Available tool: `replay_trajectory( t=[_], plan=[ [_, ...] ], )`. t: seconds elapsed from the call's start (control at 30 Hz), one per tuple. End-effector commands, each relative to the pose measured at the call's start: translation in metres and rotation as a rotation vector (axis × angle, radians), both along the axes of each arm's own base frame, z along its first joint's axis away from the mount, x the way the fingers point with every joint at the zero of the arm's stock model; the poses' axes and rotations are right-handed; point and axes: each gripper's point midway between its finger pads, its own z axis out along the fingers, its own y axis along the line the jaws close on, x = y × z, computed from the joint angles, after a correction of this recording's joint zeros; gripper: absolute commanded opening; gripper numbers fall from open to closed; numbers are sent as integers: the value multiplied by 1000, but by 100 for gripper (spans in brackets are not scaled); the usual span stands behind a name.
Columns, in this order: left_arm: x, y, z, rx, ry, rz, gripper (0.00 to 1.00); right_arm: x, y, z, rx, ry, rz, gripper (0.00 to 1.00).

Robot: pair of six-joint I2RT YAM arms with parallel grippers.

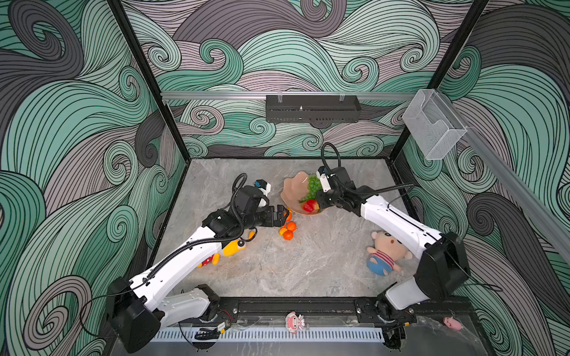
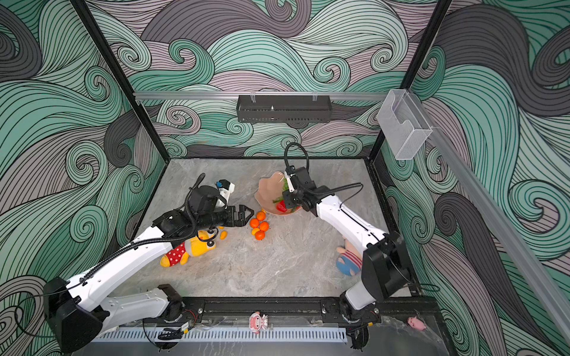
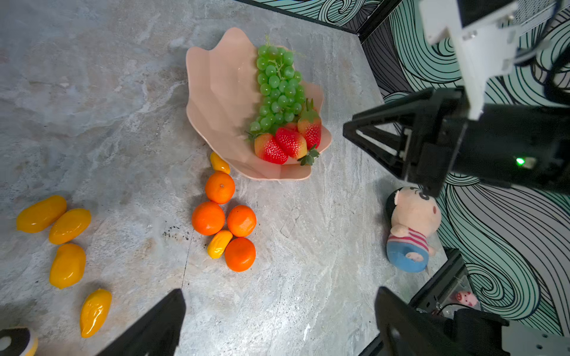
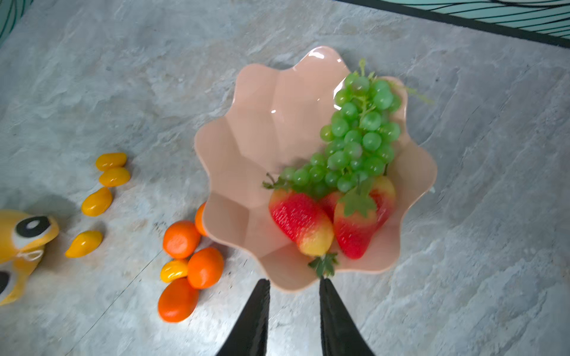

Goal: Place and organize the fake fruits in the fruit bowl
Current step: 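Lower the red strawberry into the bowl and open the right gripper, then move the open right gripper over the tangerine cluster beside the bowl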

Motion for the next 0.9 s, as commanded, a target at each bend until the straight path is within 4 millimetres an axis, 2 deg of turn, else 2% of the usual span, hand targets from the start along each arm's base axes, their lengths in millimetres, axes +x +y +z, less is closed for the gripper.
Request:
replay_trajectory(
  t=[0.0, 0.2, 0.4, 0.6, 0.67, 0.8, 0.87],
  plan=[
    [-7, 8, -6, 2, 19, 18, 99, -10, -2, 15, 142, -8, -98, 32],
    [-23, 8, -29, -35, 93, 2, 99, -60, 13, -22, 141, 92, -55, 35],
    [-40, 2, -58, -67, 217, -22, 99, -94, 41, -57, 111, 179, -31, 35],
    [-47, 5, -85, -98, 292, 25, 99, -102, 77, -83, 94, 274, 25, 46],
    [-48, 8, -89, -89, 298, 43, 99, -103, 88, -90, 72, 300, 53, 49],
    [-45, 13, -91, -95, 296, 68, 99, -104, 106, -103, 36, 330, 88, 62],
    [-44, 15, -93, -104, 298, 79, 99, -104, 110, -108, 17, 338, 94, 63]
  ],
)
